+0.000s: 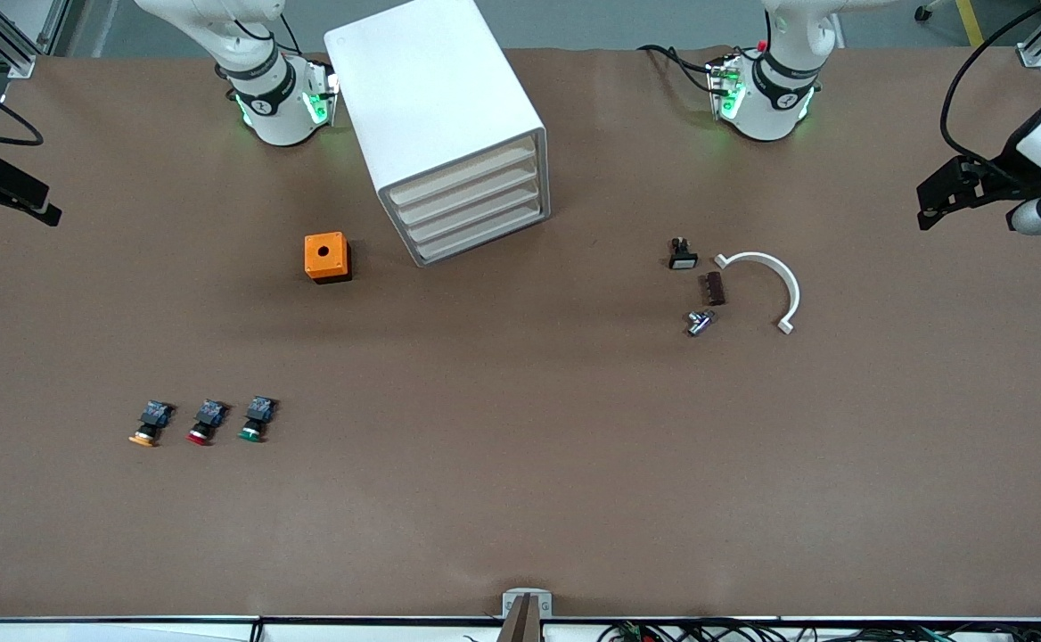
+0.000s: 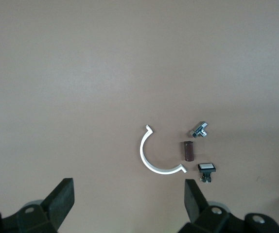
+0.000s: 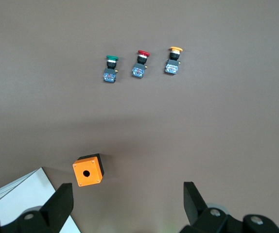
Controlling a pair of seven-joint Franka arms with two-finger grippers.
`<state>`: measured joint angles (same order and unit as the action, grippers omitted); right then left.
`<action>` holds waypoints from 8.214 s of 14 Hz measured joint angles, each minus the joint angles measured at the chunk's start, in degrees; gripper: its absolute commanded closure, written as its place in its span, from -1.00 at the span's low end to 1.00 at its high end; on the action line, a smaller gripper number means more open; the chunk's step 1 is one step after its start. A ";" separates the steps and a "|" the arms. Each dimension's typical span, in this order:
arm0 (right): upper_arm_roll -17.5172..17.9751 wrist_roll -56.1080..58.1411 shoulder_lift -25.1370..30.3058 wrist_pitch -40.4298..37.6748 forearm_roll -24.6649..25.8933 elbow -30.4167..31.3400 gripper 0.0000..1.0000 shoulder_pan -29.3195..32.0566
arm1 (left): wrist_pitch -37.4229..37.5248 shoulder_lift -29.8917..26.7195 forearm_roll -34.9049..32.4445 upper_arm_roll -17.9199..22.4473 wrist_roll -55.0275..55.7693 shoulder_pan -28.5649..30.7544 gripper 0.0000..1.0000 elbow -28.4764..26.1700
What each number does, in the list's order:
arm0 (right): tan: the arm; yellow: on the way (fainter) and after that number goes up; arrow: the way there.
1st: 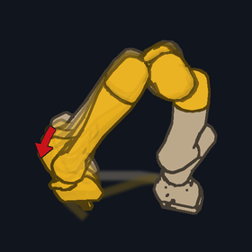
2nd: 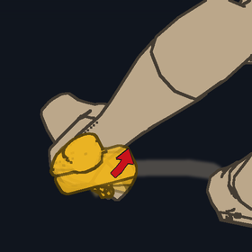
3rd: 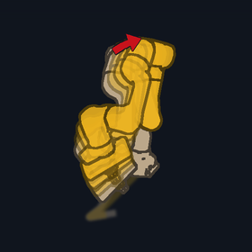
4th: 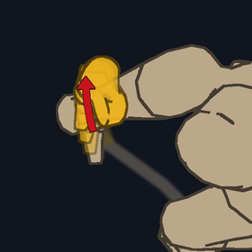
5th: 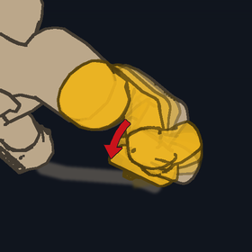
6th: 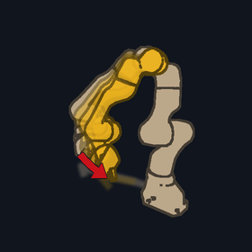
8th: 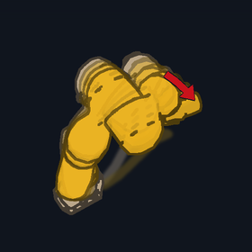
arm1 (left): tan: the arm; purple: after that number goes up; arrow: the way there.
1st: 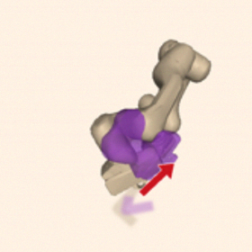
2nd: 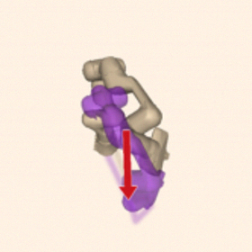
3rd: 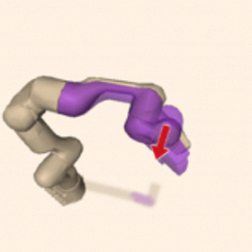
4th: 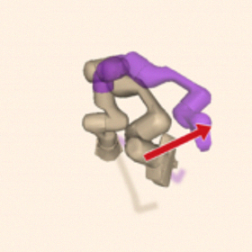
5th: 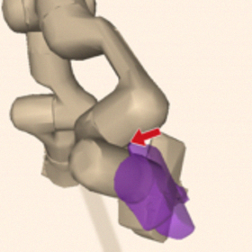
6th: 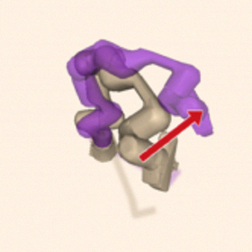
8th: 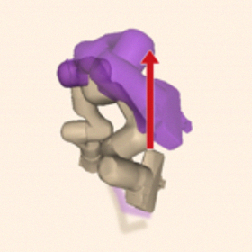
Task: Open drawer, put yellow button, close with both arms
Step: 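Move the left gripper toward the white drawer cabinet, then grasp the drawer front with the left gripper while the right gripper reaches buttons, then open the drawer with the left gripper while the right gripper grasps the button, then release the drawer with the left gripper while the right gripper lifts the button, then carry the yellow button into the open drawer with the right gripper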
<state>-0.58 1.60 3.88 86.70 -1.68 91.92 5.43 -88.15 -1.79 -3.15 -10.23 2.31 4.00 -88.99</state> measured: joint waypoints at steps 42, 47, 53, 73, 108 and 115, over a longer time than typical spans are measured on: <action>-0.33 5.77 -13.27 10.90 0.70 -1.60 -1.00 3.45 | -1.61 34.34 29.60 -2.07 116.69 -30.14 -1.00 4.50; -0.56 2.55 -15.67 18.14 0.99 2.55 -1.00 6.36 | -1.62 37.45 50.30 -1.96 129.72 -30.20 -0.98 4.66; 0.20 -7.96 -23.68 32.76 3.25 8.96 -1.00 5.68 | -1.52 41.66 57.99 -2.05 140.59 -31.79 -0.44 4.83; -0.14 -8.65 -40.99 53.41 3.28 8.45 -1.00 6.24 | -2.92 45.00 64.32 -0.60 141.71 -37.62 1.00 5.08; 5.44 -64.27 -13.58 11.99 -2.80 3.07 1.00 -24.13 | -2.82 32.91 48.76 18.49 88.47 -20.35 -1.00 18.16; 5.41 -89.90 -13.41 14.71 -2.80 3.70 1.00 -38.80 | -2.78 29.11 32.20 19.35 78.71 -21.91 -1.00 18.14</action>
<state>4.82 -88.30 -9.53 101.41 -4.48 95.62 -33.37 -90.94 27.32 29.05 9.12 81.02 -17.91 -70.85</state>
